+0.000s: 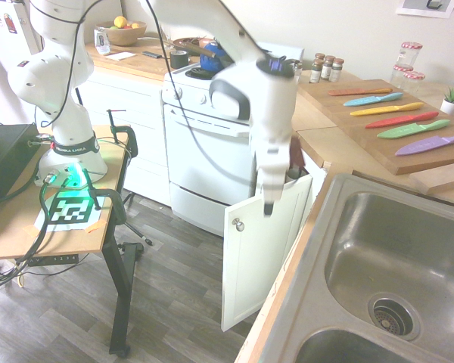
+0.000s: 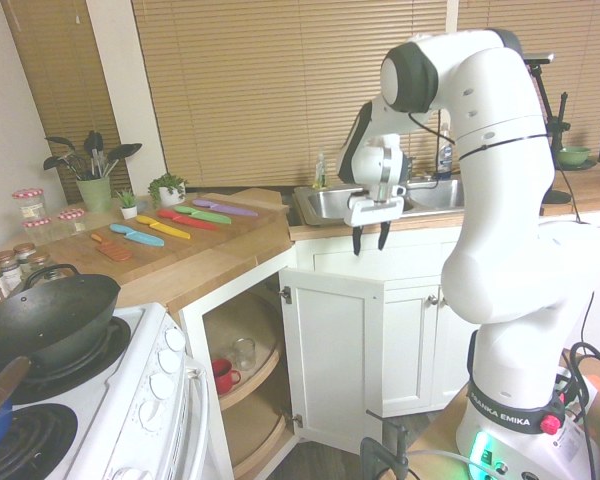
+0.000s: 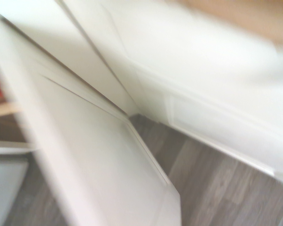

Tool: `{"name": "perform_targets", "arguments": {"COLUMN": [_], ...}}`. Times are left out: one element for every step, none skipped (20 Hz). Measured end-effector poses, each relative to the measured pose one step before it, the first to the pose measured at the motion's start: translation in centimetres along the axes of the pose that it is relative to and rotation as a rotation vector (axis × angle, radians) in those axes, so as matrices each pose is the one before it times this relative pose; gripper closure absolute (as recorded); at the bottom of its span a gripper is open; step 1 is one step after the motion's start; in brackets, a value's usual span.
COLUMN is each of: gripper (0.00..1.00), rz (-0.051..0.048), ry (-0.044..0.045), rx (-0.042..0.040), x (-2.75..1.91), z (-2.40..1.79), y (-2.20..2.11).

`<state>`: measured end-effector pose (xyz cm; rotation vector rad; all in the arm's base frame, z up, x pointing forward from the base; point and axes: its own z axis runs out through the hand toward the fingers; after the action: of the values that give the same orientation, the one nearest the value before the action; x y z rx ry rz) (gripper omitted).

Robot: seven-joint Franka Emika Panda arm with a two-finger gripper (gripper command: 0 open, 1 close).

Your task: Close the cabinet

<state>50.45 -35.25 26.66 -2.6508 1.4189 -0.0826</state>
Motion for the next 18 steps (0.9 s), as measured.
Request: {"name": "perform_targets", "arguments": {"gripper": [0.00, 0.00, 0.00, 0.00, 0.00, 0.00, 0.00, 0.00, 0.00, 0.00, 0.00, 0.00, 0.00, 0.00, 0.00, 0.00, 0.00, 0.00], "rz": [0.00354, -0.00113, -0.00365, -0.00721, -0.00988, -0.01172, -0.01211, -0.01264, -0.01071, -0.00927, -0.00833, -0.00757, -0.00792, -0.00729, -0.00595, -0.00448, -0.00248, -0.00031], "ry": [-0.00842, -0.01079, -0.00833, -0.00704, -0.00560, -0.00690, -0.00640, -0.00539, -0.00355, -0.00206, 0.00839, 0.00424, 0.00482, 0.00570, 0.00577, 0.00094, 0.00007, 0.00290], "rx": [0.00352, 0.00688, 0.00799, 0.00569, 0.00529, 0.00476, 0.00254, 0.00139, -0.00036, -0.00156, -0.00285, -0.00379, -0.00509, -0.00565, -0.00468, -0.00427, -0.00318, -0.00214], "x": [0.454, 0.442, 0.408, 0.293, 0.201, 0.035, -0.066, -0.159, -0.273, -0.290, -0.173, -0.278, -0.387, -0.414, -0.428, -0.441, -0.346, -0.190], "z": [1.337, 1.122, 0.930, 0.833, 0.706, 0.670, 0.653, 0.732, 0.748, 0.695, 0.515, 0.416, 0.441, 0.407, 0.411, 0.413, 0.295, 0.175], "y": [0.674, 0.392, 0.126, -0.118, -0.397, -0.658, -0.774, -0.826, -0.790, -0.654, -0.546, -0.416, -0.398, -0.262, -0.228, -0.155, -0.064, 0.044]}}
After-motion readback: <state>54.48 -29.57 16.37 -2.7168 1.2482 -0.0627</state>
